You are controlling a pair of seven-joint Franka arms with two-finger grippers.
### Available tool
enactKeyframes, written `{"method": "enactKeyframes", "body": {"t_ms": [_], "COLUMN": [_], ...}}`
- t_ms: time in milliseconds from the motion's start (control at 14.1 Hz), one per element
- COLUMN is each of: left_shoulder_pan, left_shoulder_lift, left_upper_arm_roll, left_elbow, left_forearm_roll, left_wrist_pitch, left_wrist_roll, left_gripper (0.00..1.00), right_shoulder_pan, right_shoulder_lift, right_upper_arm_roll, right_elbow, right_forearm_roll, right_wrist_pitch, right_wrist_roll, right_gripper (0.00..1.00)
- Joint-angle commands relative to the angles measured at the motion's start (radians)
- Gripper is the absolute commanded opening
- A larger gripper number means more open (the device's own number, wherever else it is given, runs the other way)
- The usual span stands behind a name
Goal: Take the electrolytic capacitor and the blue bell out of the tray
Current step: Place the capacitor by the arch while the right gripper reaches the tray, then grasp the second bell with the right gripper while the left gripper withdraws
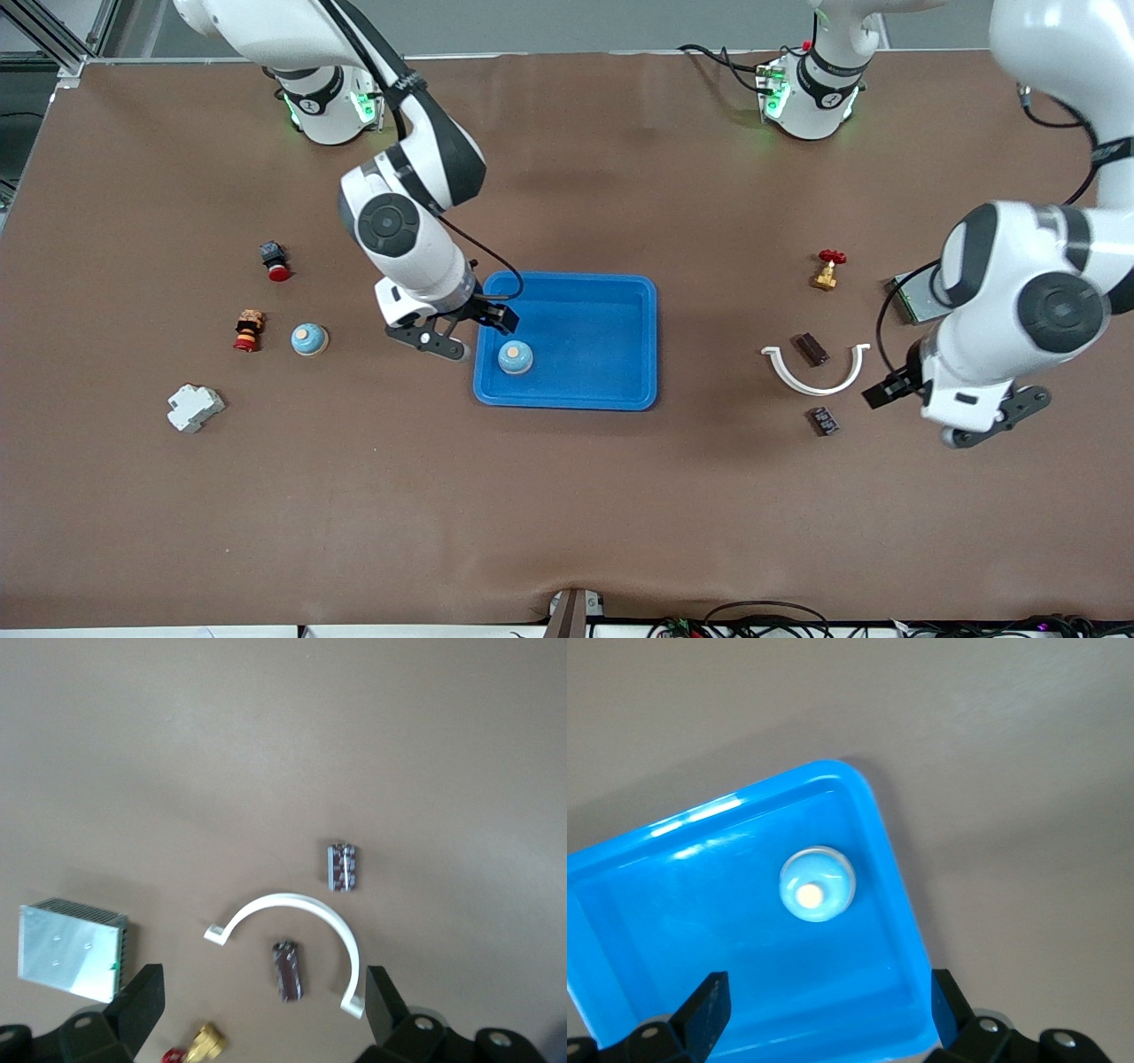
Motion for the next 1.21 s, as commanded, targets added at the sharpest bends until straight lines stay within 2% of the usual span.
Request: {"method": "enactKeyframes", "body": {"t_ms": [0, 355, 567, 780, 922, 1135], "left_shoulder_pan": [0.024, 0.044, 0.069, 0.072, 0.067, 0.073], "left_shoulder_lift": [-0.091, -0.201, -0.235, -0.246, -0.237, -0.234], "left_upper_arm_roll": [-0.003, -0.002, 0.006, 0.006, -0.002, 0.000], "left_elbow": [-0.023, -0.023, -0.022, -0.020, 0.016, 0.018], "left_forearm_roll": [-0.059, -0.076, -0.074, -0.074, -0.073, -0.074], "left_wrist_pitch": [-0.065, -0.200, -0.231, -0.265, -0.266, -0.272], "left_wrist_roll": [0.101, 0.257, 0.330, 0.374, 0.370, 0.373], "left_gripper": [1.00, 1.00, 1.00, 1.00, 1.00, 1.00], "right_shoulder_pan": [0.019, 0.019, 0.019, 0.019, 0.025, 0.035], "right_shoulder_lift": [0.084, 0.195, 0.239, 0.263, 0.276, 0.289], "right_upper_arm_roll": [-0.013, -0.016, -0.019, -0.018, -0.018, -0.018], "right_elbow": [0.097, 0.201, 0.210, 0.210, 0.210, 0.210], "right_forearm_roll": [-0.005, -0.034, -0.037, -0.092, -0.099, -0.099], "right_wrist_pitch": [-0.008, -0.003, 0.058, 0.061, 0.061, 0.061], "right_wrist_roll": [0.034, 0.034, 0.031, 0.033, 0.033, 0.033], "right_gripper": [1.00, 1.00, 1.00, 1.00, 1.00, 1.00]}}
